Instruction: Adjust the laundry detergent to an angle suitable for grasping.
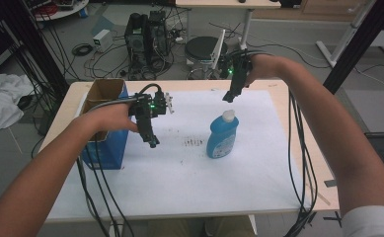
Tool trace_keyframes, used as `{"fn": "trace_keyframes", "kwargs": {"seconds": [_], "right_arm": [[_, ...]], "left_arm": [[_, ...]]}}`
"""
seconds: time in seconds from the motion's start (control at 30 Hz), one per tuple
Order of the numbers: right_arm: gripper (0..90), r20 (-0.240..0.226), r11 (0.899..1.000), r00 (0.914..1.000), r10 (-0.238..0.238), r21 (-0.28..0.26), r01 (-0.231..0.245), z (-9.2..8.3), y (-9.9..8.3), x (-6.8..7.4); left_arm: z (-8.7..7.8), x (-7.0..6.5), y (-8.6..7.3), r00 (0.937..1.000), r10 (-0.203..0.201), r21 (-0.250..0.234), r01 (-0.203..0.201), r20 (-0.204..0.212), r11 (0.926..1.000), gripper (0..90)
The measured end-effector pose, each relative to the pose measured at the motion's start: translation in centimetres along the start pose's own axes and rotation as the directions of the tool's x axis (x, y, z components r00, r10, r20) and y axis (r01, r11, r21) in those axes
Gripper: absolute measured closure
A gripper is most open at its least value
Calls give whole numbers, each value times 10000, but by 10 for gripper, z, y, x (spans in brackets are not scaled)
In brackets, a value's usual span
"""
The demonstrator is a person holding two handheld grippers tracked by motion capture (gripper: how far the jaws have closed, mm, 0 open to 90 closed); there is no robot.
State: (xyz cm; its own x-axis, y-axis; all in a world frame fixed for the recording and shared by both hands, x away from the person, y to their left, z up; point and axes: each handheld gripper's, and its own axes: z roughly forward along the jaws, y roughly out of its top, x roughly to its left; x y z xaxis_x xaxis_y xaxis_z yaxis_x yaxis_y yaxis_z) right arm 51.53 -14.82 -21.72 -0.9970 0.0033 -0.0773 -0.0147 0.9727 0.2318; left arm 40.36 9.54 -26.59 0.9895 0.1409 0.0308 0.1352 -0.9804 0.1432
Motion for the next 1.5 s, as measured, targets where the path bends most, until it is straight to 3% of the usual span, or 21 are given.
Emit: {"fn": "trace_keyframes", "kwargs": {"seconds": [0.2, 0.33, 0.7, 0.73, 0.77, 0.83, 1.03, 1.07, 1.1, 1.17, 1.3, 1.37, 1.4, 1.5], "right_arm": [[16, 13, 9998, 9999, 167, -67, -167, -3, -1, 3], [16, 75, 9998, 9999, 152, -162, -150, -6, -3, 4], [16, 98, 9996, 9997, 202, -188, -200, -12, -7, 6], [16, 111, 9996, 9997, 233, -156, -231, -13, -8, 6], [16, 76, 9985, 9994, 329, -451, -325, -11, -10, 7], [16, 84, 9991, 9994, 334, -281, -331, -13, -11, 7], [16, 96, 9993, 9994, 343, -147, -341, -19, -16, 9], [16, 77, 9983, 9988, 476, -343, -473, -18, -18, 10], [16, 101, 9992, 9992, 391, -110, -390, -21, -19, 9], [16, 109, 9988, 9989, 457, -156, -455, -22, -22, 10], [16, 198, 9987, 9989, 430, -270, -425, -24, -27, 10], [16, 138, 9983, 9984, 543, -205, -541, -25, -27, 11], [16, 183, 9990, 9990, 420, -179, -416, -25, -28, 10], [16, 212, 9987, 9987, 459, -232, -454, -24, -29, 10]], "left_arm": [[-3, -1, 2, 10000, -6, -140, 5, -66, 9999, 18], [-4, -3, 3, 9999, 31, 10, -31, -117, 10000, 18], [-6, -3, -2, 9987, -360, -356, 347, -363, 9988, 17], [-7, -2, -2, 9989, -307, -249, 298, -364, 9992, 17], [-7, 0, -2, 9993, -138, -90, 135, -345, 9999, 18], [-7, 1, -2, 9992, -168, 1, 168, -351, 9999, 18], [-4, 1, -1, 9980, -480, -555, 457, -408, 9974, 17], [-3, 0, -1, 9977, -514, -577, 488, -440, 9971, 17], [-2, 0, 0, 9971, -553, -562, 524, -524, 9970, 17], [1, -2, 1, 9966, -629, -593, 597, -533, 9965, 18], [8, -4, 3, 9952, -881, -1165, 826, -436, 9898, 17], [14, -6, 8, 9937, -1048, -1639, 972, -387, 9817, 17], [14, -6, 8, 9937, -1048, -1639, 972, -387, 9817, 18], [25, -9, 17, 9929, -1109, -2285, 985, -420, 9685, 18]]}}
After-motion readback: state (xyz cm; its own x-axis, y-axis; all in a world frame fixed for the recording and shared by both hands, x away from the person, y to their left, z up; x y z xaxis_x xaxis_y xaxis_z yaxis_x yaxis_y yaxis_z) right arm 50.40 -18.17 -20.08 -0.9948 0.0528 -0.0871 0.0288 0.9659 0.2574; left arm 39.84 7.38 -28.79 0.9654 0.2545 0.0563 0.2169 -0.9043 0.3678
